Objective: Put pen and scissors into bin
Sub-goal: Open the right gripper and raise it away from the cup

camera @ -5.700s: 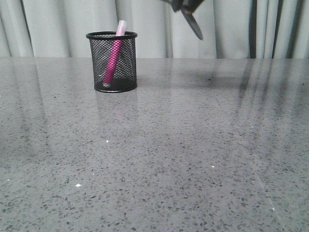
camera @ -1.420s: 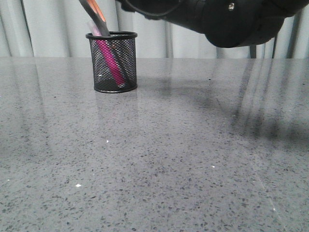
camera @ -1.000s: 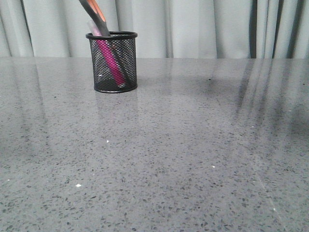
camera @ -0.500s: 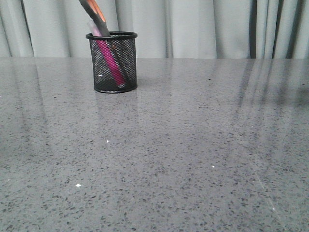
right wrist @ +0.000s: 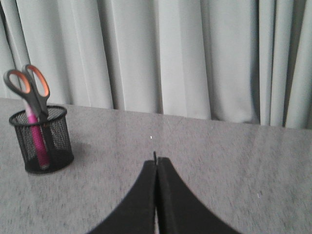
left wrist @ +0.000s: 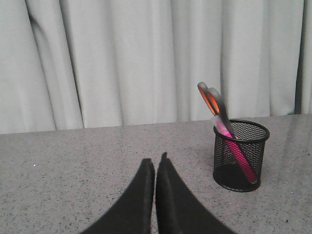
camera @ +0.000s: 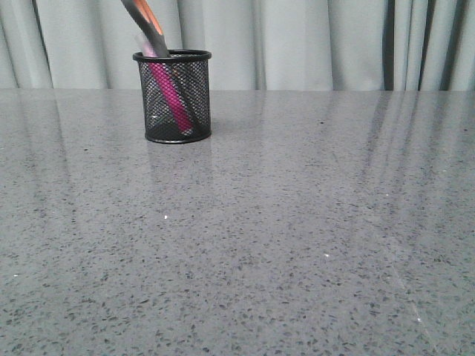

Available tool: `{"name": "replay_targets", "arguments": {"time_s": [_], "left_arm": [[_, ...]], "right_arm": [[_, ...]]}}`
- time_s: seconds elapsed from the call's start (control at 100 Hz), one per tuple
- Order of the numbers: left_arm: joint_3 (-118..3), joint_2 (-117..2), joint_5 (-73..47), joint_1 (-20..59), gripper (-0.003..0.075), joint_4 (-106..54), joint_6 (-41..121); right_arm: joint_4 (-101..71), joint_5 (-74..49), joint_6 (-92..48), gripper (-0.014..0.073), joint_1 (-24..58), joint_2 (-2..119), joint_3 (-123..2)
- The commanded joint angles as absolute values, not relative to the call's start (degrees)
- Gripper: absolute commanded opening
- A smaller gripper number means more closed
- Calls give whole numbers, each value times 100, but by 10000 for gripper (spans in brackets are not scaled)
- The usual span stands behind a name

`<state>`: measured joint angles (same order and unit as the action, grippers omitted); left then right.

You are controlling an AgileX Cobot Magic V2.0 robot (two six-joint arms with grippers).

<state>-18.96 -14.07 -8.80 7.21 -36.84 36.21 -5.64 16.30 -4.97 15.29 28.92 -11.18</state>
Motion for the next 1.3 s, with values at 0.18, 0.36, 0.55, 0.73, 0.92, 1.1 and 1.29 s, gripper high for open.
{"name": "replay_targets", "arguments": {"time_s": [0.18, 0.36, 0.55, 0.73, 0.92, 1.1, 1.29], "left_arm": [[-1638, -911, -386, 720, -22, -4162, 3576], [-1638, -911, -450, 720, -22, -4163, 3576], [-1638, -911, -450, 720, -22, -4163, 3576], [-1638, -911, -450, 720, -22, -4163, 3576], [-1638, -911, -450, 720, -22, -4163, 3576], [-1638, -911, -450, 720, -22, -4163, 3576], [-1599, -911, -462, 720, -22, -3506, 3370]], "right_arm": [[-498, 2244, -537, -68, 1489, 1524, -241], [-498, 2250, -537, -68, 1489, 1427, -214], [-498, 2250, -537, -68, 1489, 1427, -210], [-498, 2250, -537, -68, 1489, 1427, -210], [-498, 2250, -537, -68, 1489, 1427, -210], [-498, 2250, -537, -68, 1489, 1427, -210], [-498, 2250, -537, -68, 1489, 1427, -210]]}}
